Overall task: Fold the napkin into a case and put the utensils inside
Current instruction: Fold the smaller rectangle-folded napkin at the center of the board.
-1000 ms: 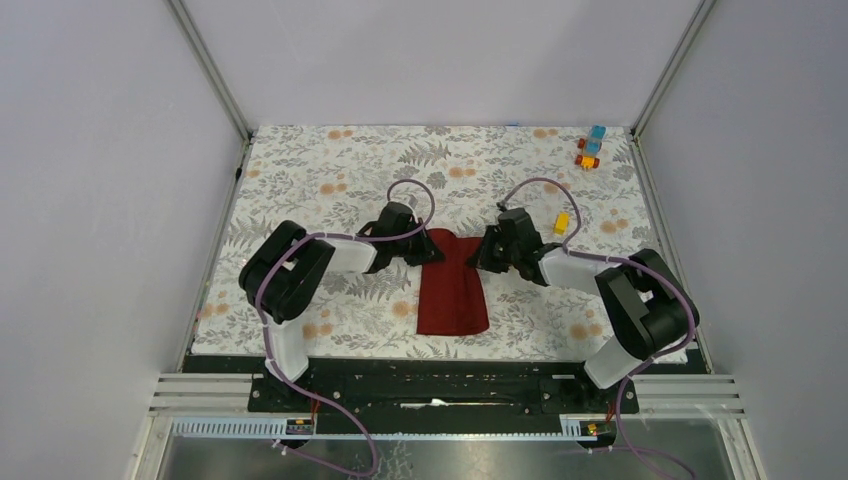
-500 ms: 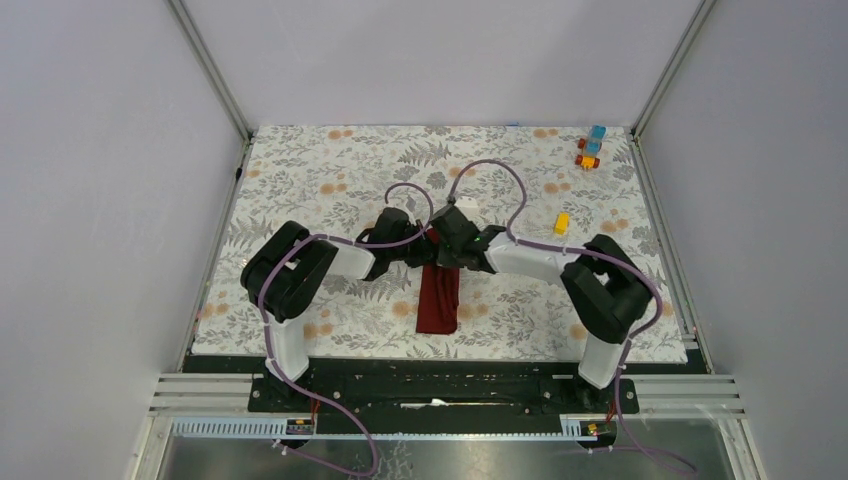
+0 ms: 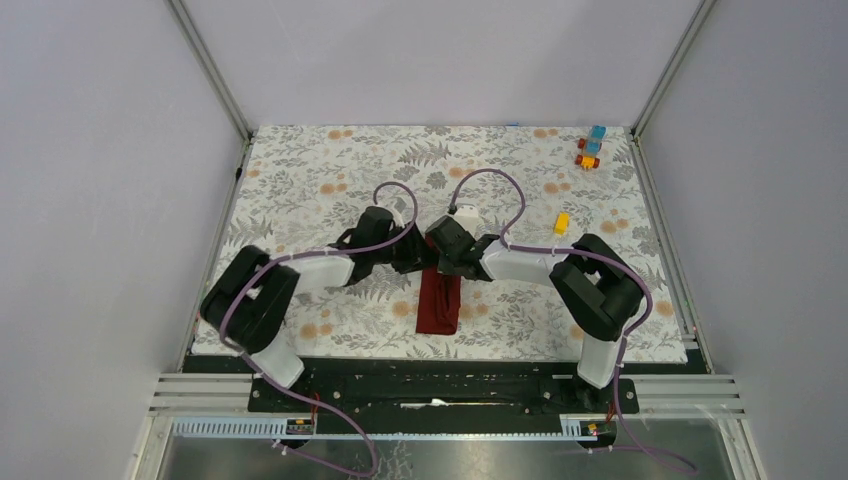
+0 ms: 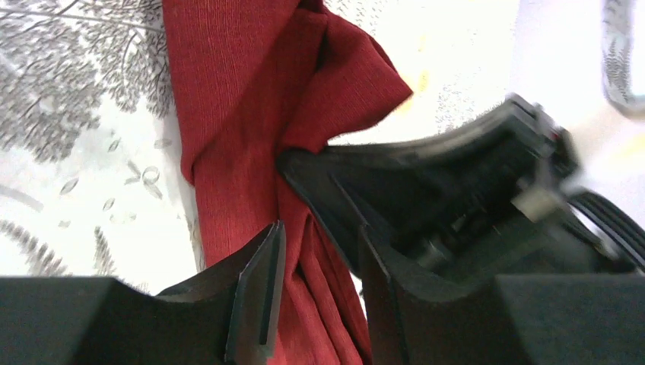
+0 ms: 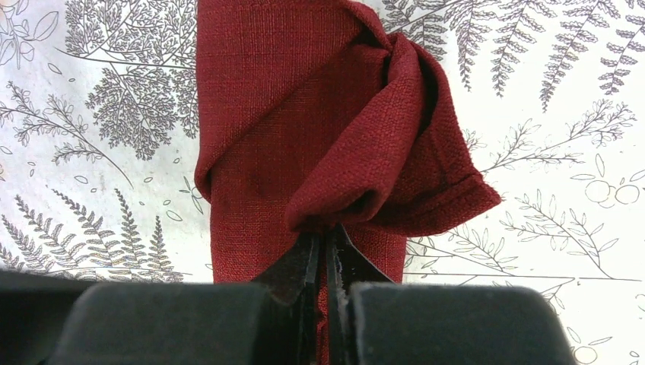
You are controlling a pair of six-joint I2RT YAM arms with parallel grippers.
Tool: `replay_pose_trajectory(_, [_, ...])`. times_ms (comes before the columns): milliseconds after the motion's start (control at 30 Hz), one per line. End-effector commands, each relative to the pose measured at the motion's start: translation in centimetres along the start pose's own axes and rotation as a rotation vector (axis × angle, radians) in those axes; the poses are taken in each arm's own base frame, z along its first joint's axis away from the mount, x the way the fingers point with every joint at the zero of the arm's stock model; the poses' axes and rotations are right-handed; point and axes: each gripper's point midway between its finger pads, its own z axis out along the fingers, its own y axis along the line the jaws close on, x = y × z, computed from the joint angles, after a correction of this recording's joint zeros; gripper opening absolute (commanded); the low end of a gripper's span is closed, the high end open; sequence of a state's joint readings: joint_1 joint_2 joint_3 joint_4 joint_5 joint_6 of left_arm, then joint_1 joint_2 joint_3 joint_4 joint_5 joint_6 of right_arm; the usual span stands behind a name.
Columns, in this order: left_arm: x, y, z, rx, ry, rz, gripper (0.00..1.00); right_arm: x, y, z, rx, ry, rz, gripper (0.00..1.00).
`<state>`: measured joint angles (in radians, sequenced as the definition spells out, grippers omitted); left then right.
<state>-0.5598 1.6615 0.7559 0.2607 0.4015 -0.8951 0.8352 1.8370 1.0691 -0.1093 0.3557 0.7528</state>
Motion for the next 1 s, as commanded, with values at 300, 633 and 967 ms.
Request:
replay_pose_trajectory(300, [3.3,3.7,-0.5,-0.033,0.034,0.01,0.4,-2.0,0.5,-1.5,0.028,-0.063,-0.067,0.0])
replay_pose_trajectory(633, [5.1,6.2,0.5,-0.073,0.03,-0.039,0.14,-0.6,4.1,-2.3,0.009,-0.042,-0.064,0.0])
replay_pose_trajectory(967, [5.4,6.7,-0.6,-0.077,0.016,-0.051,0.09,1.6,6.2,-0.3,-0.175,0.013,-0.112,0.18])
